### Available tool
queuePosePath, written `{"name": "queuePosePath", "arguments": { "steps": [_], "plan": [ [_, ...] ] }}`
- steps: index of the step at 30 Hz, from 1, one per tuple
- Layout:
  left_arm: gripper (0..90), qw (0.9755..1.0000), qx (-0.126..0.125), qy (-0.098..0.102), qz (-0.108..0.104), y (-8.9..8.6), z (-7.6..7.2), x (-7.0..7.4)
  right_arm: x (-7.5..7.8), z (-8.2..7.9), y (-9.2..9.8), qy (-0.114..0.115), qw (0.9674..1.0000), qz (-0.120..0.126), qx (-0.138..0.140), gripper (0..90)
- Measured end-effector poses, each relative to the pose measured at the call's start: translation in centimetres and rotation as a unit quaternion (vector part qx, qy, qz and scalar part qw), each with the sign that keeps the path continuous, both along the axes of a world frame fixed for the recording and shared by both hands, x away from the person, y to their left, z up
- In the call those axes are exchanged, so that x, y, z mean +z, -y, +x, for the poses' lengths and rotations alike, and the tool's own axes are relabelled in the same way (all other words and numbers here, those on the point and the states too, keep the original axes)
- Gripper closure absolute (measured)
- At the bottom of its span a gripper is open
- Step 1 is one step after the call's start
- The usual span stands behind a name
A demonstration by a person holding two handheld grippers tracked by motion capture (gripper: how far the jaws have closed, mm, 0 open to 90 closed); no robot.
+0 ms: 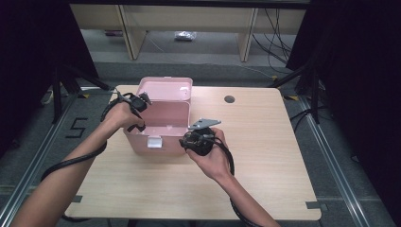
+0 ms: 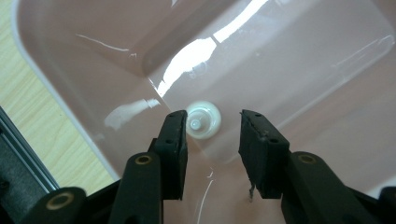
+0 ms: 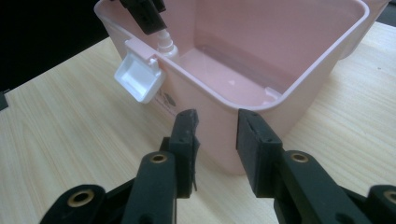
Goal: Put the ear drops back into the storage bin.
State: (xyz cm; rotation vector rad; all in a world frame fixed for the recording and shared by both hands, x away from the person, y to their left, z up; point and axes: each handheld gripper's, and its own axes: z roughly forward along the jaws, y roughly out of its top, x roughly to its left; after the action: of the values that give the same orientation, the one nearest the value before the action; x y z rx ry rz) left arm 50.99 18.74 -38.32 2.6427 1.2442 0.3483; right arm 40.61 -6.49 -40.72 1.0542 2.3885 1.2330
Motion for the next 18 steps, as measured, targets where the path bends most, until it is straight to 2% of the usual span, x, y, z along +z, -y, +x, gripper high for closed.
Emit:
{"name": "queuePosePath", "arguments": {
  "steps": [1,3,4,5,6,7,8,9,11,13,14,15,16,18],
  "plan": [
    [60.9,1.0,0.003,-0.003,-0.002,0.0,-0.2,0.3,0.1,-0.1,0.0,-0.008,1.0,0.003,-0.003,68.7],
    [60.4,0.9999,0.003,0.009,-0.01,-0.2,-0.5,0.7,0.1,0.1,0.2,-0.002,1.0,0.003,-0.003,68.6],
    [60.6,0.9998,0.004,0.015,-0.015,-0.2,-0.7,0.9,0.2,0.1,0.2,-0.011,0.9999,0.005,-0.006,68.6],
    [60.6,0.9996,0.0,0.022,-0.016,-0.4,-0.9,1.1,0.1,0.3,0.3,0.002,1.0,0.002,0.0,68.6],
    [60.6,0.9994,0.001,0.028,-0.022,-0.4,-1.2,1.3,0.2,0.3,0.4,-0.005,1.0,0.005,-0.007,68.5],
    [60.8,0.9991,0.0,0.034,-0.027,-0.5,-1.4,1.4,0.1,0.5,0.5,0.003,1.0,0.004,-0.002,68.5],
    [60.8,0.9986,0.002,0.04,-0.033,-0.6,-1.7,1.6,0.3,0.4,0.5,-0.008,0.9999,0.007,-0.011,68.5],
    [61.0,0.9984,-0.002,0.042,-0.036,-0.8,-2.0,1.8,0.3,0.5,0.6,-0.01,0.9999,0.01,-0.01,68.5],
    [61.6,0.9971,-0.003,0.057,-0.05,-1.0,-2.7,2.1,0.5,0.7,0.8,-0.004,0.9999,0.008,-0.011,68.3],
    [62.5,0.995,0.001,0.067,-0.074,-1.1,-3.4,2.3,0.5,1.0,1.0,0.003,0.9999,0.01,-0.01,68.3],
    [62.8,0.9939,0.001,0.072,-0.084,-1.1,-3.7,2.4,0.7,1.1,1.0,-0.007,0.9997,0.017,-0.018,68.2],
    [63.0,0.9939,-0.003,0.072,-0.084,-1.2,-4.0,2.5,0.7,1.4,1.1,0.008,0.9998,0.013,-0.011,68.1],
    [63.3,0.9926,-0.001,0.079,-0.092,-1.2,-4.4,2.5,0.9,1.4,1.0,-0.007,0.9997,0.017,-0.018,68.1],
    [64.4,0.991,-0.005,0.088,-0.101,-1.3,-5.0,2.7,1.1,1.8,1.3,-0.001,0.9997,0.015,-0.02,68.1]
  ]
}}
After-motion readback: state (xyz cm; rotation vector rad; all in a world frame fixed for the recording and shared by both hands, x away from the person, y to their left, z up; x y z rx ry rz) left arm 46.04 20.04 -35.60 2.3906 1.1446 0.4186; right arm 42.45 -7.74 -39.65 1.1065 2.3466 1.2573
